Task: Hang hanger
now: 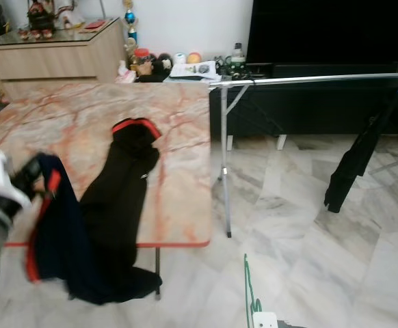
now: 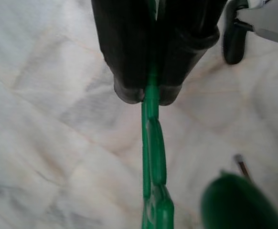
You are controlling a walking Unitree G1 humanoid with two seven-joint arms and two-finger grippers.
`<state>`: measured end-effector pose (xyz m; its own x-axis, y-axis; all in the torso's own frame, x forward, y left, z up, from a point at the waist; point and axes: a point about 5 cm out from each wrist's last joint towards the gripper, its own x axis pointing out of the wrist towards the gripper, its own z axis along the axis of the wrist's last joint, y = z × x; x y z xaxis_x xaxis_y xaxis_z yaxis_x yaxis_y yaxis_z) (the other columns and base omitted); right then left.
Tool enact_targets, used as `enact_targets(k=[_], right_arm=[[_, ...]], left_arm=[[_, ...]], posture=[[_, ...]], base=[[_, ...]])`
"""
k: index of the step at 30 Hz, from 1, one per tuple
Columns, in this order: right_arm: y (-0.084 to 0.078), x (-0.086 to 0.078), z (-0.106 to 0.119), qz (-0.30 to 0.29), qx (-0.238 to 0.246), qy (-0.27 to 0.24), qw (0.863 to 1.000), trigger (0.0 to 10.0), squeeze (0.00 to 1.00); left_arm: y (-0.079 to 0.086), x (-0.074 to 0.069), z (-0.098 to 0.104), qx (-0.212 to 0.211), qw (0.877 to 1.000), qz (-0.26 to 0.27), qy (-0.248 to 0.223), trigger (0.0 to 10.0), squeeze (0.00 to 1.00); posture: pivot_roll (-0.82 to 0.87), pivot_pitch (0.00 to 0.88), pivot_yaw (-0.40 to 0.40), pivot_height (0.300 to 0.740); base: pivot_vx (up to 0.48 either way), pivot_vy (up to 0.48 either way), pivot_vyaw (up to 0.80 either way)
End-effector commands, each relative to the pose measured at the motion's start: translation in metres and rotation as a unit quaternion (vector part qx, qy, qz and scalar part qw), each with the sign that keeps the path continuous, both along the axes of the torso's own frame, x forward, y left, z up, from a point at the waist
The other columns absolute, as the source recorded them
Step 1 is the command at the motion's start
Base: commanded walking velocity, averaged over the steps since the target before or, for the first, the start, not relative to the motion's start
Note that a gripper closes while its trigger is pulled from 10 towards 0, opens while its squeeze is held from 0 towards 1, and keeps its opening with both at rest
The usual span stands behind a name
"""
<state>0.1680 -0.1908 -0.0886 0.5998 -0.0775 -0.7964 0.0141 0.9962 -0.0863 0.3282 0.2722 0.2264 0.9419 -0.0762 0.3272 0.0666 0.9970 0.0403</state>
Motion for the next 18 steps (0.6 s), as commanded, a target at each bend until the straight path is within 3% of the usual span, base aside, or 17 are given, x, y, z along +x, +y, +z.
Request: enact_targets(k=[1, 7, 18], right_arm=[[0.004, 0.003, 0.001, -0.002, 0.006, -0.004, 1.0, 10.0, 0.0], [0.005, -0.001, -0.001, -0.003, 0.006, 0.001, 1.0, 10.0, 0.0], [0.003, -0.004, -0.002, -0.009, 0.003, 0.003, 1.0, 10.0, 0.0]], left_arm=[[0.01, -0.001, 0.023, 0.005, 0.999, 0.009, -0.042, 10.0, 0.0], [0.002, 0.011, 0.046, 0.004, 0.998, -0.014, -0.068, 10.0, 0.0], [-0.008, 0.02, 0.048, 0.004, 0.997, -0.038, -0.066, 10.0, 0.0]], posture=[[0.16, 0.0, 0.043, 0.74], [0.15, 0.0, 0.046, 0.74], [0.15, 0.0, 0.047, 0.74]], base=[[0.42, 0.0, 0.0], [0.423, 0.0, 0.0], [0.424, 0.0, 0.0]])
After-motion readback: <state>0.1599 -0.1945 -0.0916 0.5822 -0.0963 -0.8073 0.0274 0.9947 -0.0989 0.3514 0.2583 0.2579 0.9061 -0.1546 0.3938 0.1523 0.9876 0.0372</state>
